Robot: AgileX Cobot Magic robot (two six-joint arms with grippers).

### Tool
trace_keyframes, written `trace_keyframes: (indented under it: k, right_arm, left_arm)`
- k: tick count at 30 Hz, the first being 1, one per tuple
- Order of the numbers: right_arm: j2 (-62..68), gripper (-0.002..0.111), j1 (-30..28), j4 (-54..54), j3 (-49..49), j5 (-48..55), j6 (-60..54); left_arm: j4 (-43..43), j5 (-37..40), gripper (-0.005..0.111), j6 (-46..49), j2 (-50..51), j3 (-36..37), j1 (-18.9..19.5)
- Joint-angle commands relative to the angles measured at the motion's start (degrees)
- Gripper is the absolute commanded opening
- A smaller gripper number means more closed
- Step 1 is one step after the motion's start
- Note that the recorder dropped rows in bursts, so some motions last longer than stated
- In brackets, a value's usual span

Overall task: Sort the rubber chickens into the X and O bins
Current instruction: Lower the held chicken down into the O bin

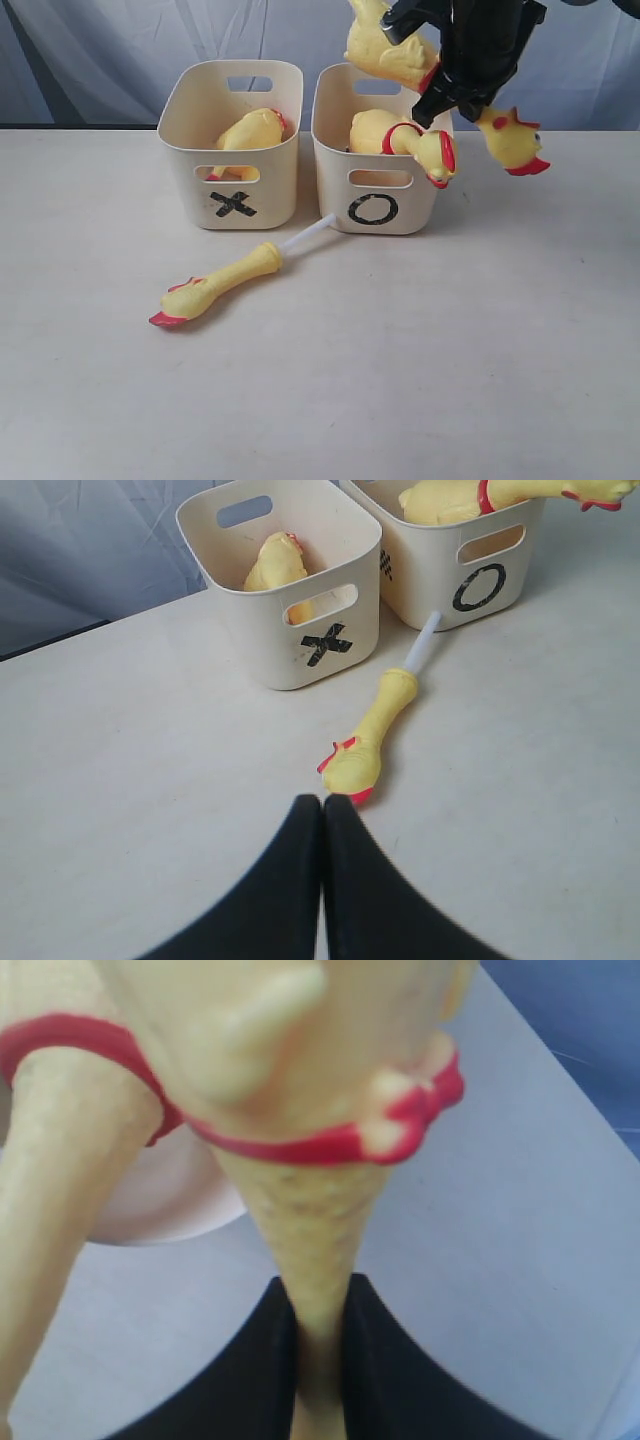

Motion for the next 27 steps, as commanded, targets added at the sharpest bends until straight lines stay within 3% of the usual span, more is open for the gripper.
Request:
trace_keyframes:
  k: [1,10,15,27]
  right_arm:
    - [-0.6,-0.001,-0.4,-1.3,-0.6,-0.8,0.5]
    - [-0.6,0.001,-0.4,-1.5,-0.6,-0.8,0.6]
    - [-0.6,0.021,-0.4,-1.6,-0.6,-0.8,1.2]
    - [-0.6,0.022,-0.3,-2.2,-0.6,-0.8,1.6]
  left_arm:
    - [-0.2,-0.7,0.0,-0.3,-0.4,0.1,0.0]
    - [0.1,-0.7,0.0,-0.3,-0.4,0.1,0.0]
    - [0.1,-0.7,0.0,-0.3,-0.4,0.1,0.0]
    - [0.1,-0.7,0.0,-0.3,-0.4,0.1,0.0]
